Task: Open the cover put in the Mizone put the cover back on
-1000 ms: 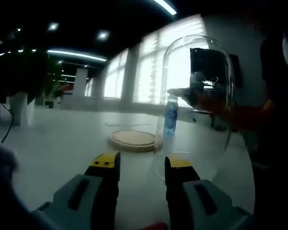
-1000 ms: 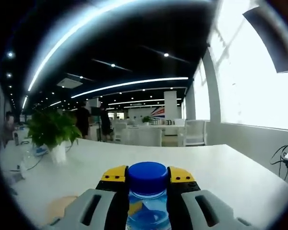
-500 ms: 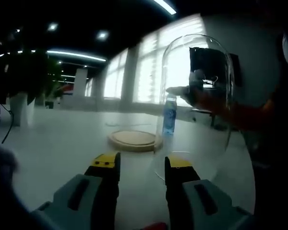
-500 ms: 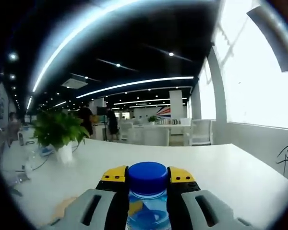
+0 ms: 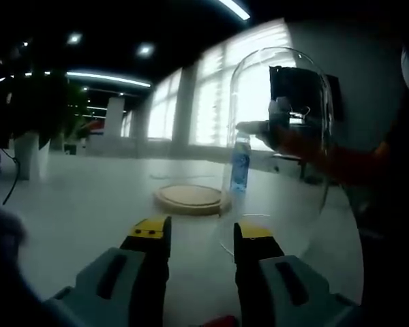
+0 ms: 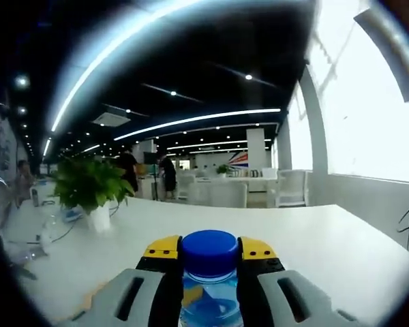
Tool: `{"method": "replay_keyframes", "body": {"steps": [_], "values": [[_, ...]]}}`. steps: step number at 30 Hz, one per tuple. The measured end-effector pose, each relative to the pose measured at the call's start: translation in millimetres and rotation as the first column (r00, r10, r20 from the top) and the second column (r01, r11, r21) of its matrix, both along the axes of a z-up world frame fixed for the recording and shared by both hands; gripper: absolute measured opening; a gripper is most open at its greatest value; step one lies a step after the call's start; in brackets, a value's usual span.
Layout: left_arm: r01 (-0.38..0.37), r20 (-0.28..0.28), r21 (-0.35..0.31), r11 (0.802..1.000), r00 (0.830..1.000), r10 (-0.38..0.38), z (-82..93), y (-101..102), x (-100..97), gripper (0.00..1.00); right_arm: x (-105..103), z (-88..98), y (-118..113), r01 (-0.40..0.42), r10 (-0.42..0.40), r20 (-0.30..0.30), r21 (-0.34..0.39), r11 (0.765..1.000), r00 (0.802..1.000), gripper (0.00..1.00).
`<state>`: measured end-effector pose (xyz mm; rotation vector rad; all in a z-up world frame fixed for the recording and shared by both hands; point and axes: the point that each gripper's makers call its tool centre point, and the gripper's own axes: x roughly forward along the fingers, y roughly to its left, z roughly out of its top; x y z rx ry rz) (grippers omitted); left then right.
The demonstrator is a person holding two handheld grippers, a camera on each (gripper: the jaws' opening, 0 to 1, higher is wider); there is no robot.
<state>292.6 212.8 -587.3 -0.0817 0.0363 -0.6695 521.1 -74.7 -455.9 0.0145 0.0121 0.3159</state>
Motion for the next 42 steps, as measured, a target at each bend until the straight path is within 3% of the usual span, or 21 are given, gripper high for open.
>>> {"method": "replay_keyframes", "body": {"steps": [27,42], "values": [[0.003,-0.003,0.01,1.0,1.0,-0.003,-1.4,-1,-0.6,0.3,-5,0.7,18,-0.06,0.06,0.003,0.006,0.998,0.998,0.23],[-0.001,-0.005,0.016,1.0,1.0,0.001,-2.3,0,0.1,0.3,-10,-1.8,23,-0.085,0.084,0.038,0.015,0.996,0.996,0.27]]}}
